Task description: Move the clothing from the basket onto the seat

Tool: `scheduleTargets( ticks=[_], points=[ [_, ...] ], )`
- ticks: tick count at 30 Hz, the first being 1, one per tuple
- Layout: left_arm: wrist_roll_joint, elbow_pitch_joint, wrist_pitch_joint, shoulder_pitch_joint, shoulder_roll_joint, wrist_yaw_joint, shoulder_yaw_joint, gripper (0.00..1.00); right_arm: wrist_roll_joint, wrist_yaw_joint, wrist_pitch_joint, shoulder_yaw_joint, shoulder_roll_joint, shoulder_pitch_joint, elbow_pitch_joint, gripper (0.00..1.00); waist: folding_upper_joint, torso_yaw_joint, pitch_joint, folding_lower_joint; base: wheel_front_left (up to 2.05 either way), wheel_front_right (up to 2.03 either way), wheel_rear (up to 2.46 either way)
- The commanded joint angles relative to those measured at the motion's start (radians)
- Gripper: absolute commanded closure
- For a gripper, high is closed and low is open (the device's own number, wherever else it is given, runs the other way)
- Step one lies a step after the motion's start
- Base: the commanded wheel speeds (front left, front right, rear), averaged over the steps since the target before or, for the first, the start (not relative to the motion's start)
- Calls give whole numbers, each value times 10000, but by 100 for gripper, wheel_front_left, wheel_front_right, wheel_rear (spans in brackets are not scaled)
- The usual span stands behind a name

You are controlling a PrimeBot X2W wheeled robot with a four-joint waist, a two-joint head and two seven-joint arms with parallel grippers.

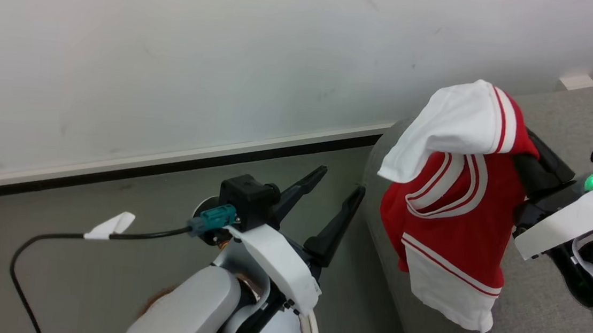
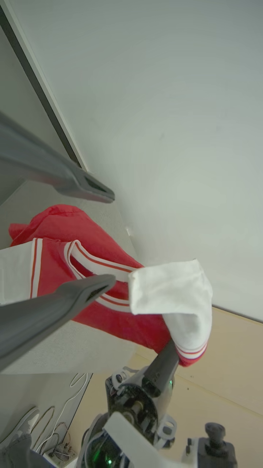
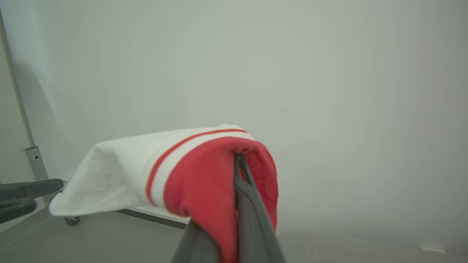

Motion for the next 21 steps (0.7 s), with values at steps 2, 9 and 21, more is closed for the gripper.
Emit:
scheduleTargets(
  ticks=[2,9,21],
  points=[
    [74,-66,24,-148,19,4,-29,0,-41,-22,30,-216,-87,89,-103,100,-1,-118,331,1,0,0,0],
    [393,-377,147,-755,138,-110,-156,0,-788,-22,45,-1443,-444,-675,-153,100,-1,5,1826,1,0,0,0],
    [1022,-607,166,-2651,624,-670,-66,0,-2569,-23,1039,-4886,-1774,-3584,1168,100,-1,746,5084,1,0,0,0]
  ],
)
